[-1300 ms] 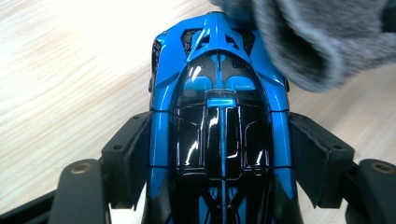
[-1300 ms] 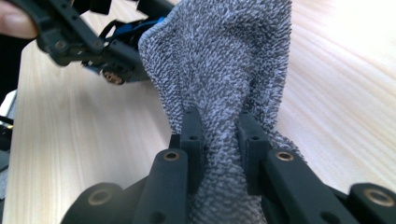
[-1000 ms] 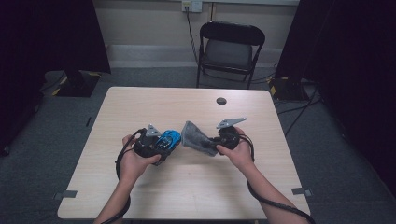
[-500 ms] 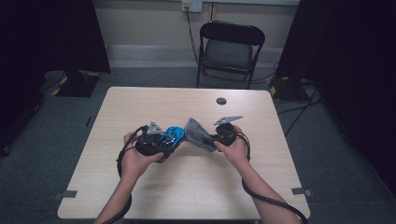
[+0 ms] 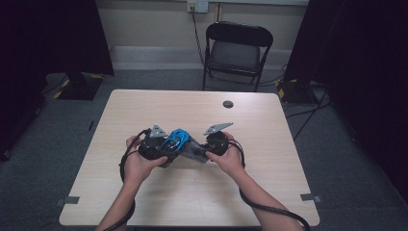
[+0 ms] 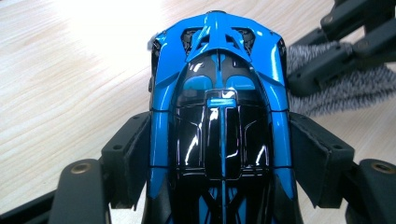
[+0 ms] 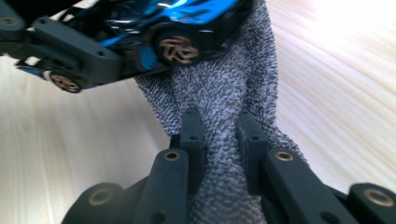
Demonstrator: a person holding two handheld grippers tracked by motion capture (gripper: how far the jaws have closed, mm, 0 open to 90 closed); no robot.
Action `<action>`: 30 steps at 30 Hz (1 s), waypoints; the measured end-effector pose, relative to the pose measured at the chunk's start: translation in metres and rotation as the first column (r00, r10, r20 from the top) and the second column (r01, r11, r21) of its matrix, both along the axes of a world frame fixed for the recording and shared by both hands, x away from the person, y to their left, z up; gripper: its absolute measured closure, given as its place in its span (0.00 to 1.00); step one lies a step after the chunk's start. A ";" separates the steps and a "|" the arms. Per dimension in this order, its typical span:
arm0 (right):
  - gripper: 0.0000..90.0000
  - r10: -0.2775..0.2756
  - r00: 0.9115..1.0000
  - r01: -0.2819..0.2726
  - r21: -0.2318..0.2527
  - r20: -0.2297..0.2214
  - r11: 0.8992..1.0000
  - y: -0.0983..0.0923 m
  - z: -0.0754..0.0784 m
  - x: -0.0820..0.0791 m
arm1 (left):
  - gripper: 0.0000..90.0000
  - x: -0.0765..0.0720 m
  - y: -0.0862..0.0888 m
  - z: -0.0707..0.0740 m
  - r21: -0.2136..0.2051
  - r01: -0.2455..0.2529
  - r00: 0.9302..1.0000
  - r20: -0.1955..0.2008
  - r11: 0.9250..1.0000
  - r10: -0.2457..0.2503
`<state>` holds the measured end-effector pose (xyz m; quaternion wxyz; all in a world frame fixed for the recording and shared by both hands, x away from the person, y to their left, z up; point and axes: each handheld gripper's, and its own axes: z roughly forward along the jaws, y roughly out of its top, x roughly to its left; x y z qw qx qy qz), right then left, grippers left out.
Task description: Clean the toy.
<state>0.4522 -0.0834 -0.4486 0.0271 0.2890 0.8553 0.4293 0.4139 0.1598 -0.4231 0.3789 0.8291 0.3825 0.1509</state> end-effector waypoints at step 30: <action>0.85 0.083 0.996 -0.084 0.052 0.015 0.995 0.006 -0.007 -0.016 | 0.32 0.030 -0.030 0.006 -0.015 0.003 0.999 -0.034 1.000 -0.003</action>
